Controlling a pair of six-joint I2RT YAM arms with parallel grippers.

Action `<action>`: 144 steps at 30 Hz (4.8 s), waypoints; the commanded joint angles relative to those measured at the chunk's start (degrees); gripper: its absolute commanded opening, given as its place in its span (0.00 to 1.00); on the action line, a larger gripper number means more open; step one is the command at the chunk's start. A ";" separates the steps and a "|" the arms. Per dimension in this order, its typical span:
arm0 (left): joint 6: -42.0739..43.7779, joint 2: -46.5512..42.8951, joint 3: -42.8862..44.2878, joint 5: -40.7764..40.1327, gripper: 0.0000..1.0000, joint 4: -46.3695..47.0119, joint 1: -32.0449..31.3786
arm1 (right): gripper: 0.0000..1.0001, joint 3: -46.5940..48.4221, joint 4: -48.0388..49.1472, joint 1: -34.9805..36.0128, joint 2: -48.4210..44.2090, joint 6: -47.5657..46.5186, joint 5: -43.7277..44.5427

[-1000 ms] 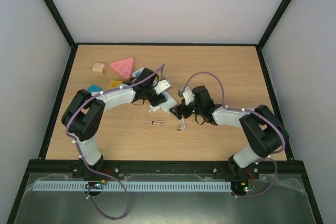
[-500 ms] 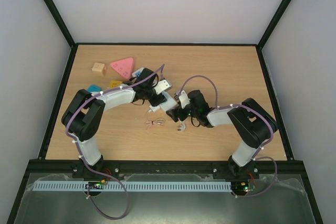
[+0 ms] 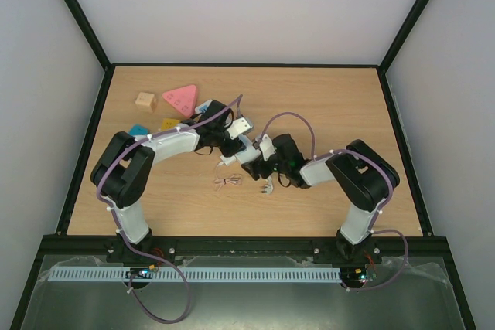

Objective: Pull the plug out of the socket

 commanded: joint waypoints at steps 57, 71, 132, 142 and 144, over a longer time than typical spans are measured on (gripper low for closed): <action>-4.82 -11.28 -8.71 -7.93 0.28 6.58 -5.04 | 0.51 0.54 2.37 1.61 3.74 -0.58 9.04; 0.56 -17.73 -6.02 -7.19 0.29 -6.41 1.28 | 0.54 0.74 1.73 1.57 3.46 -0.95 8.87; 39.66 -6.13 -5.50 -36.26 0.64 -26.47 36.83 | 0.56 1.54 0.39 0.47 3.43 -0.25 7.19; 36.16 -9.40 -2.49 -29.25 0.84 -31.27 36.72 | 0.58 1.51 0.34 0.38 3.29 -0.23 7.26; 34.46 -11.45 -0.93 -24.99 0.85 -33.75 35.87 | 0.59 1.57 0.32 0.38 3.40 -0.12 7.25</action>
